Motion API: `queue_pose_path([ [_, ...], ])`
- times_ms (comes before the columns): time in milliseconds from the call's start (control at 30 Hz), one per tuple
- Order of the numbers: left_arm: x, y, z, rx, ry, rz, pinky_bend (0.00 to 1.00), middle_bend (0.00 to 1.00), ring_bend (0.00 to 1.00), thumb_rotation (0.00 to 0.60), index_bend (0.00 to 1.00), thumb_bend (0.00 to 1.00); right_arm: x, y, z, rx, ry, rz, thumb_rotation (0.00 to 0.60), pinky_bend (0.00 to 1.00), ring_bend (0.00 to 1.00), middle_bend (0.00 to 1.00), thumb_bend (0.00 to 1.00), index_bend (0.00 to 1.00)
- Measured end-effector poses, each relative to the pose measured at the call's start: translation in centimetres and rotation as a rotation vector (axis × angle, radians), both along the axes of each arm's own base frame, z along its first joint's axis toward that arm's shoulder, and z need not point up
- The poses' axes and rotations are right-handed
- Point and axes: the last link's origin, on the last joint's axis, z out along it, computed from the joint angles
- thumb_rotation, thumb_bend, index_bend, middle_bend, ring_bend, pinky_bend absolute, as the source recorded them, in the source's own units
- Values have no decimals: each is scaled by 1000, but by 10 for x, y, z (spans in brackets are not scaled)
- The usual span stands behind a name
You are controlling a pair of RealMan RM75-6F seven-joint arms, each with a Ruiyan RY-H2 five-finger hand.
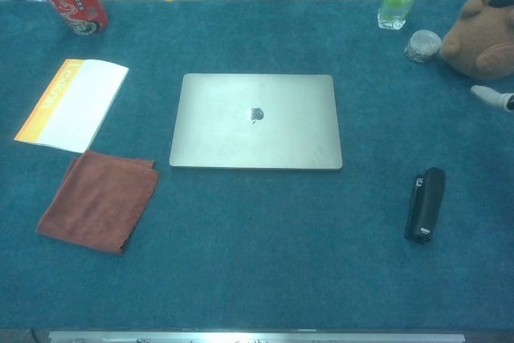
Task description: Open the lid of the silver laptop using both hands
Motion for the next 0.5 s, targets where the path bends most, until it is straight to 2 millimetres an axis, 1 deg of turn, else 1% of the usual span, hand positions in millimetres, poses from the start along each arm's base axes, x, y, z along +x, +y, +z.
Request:
queue_pose_path([
  [100,0,1,0,-4,1,-3,0,85,5,600,147,469,15,-6,-11,49,-11,50,600,64,0,139,168,53],
  [367,-1,0,2,-6,4,3,0,85,5,600,147,469,61,-20,-55,190,1,188,600,64,0,139,7,53],
  [500,-2,-1,2,-10,4,4,0,85,5,600,147,469,81,-25,-76,247,33,246,600,64,0,139,0,53],
])
